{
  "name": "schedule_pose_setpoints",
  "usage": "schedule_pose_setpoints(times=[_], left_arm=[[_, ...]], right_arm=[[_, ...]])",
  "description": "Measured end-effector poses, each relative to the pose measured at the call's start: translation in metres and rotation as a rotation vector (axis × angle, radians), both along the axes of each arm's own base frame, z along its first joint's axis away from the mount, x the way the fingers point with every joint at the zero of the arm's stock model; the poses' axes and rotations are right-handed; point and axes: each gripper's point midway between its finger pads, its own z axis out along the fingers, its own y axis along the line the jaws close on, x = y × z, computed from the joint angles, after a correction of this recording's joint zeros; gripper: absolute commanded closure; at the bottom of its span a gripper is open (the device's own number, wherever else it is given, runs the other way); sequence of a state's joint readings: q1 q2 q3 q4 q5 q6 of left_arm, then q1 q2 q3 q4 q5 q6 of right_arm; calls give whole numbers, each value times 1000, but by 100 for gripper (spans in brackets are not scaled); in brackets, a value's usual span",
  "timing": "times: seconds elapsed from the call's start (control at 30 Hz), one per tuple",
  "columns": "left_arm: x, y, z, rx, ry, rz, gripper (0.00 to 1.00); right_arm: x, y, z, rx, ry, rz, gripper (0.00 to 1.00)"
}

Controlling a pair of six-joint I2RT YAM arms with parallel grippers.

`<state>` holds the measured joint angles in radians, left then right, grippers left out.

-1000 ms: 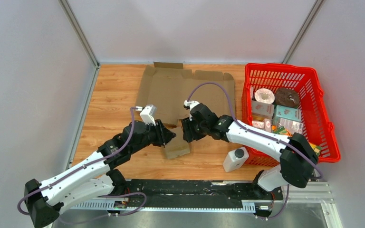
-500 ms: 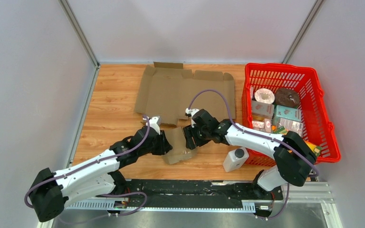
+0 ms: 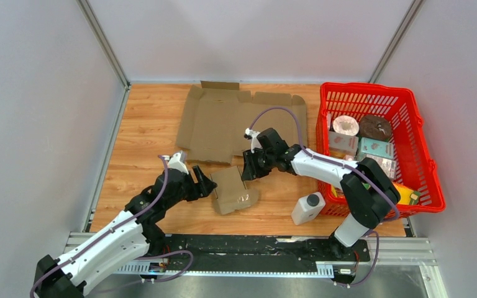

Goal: Fold the paper box

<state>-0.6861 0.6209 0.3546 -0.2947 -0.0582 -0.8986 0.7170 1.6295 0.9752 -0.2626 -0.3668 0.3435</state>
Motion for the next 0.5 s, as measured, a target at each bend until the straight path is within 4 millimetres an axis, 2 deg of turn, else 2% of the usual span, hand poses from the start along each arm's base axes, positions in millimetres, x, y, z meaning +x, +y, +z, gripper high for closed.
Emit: schedule_pose_setpoints(times=[0.07, 0.13, 0.37, 0.5], left_arm=[[-4, 3, -16, -8, 43, 16, 22], [-7, 4, -24, -26, 61, 28, 22], [2, -10, -6, -207, -25, 51, 21], [5, -16, -1, -253, -26, 50, 21]], right_arm=[[2, 1, 0, 25, 6, -7, 70], [3, 1, 0, 39, 7, -16, 71], [6, -2, 0, 53, -15, -41, 76], [13, -7, -1, 44, -23, -74, 76]])
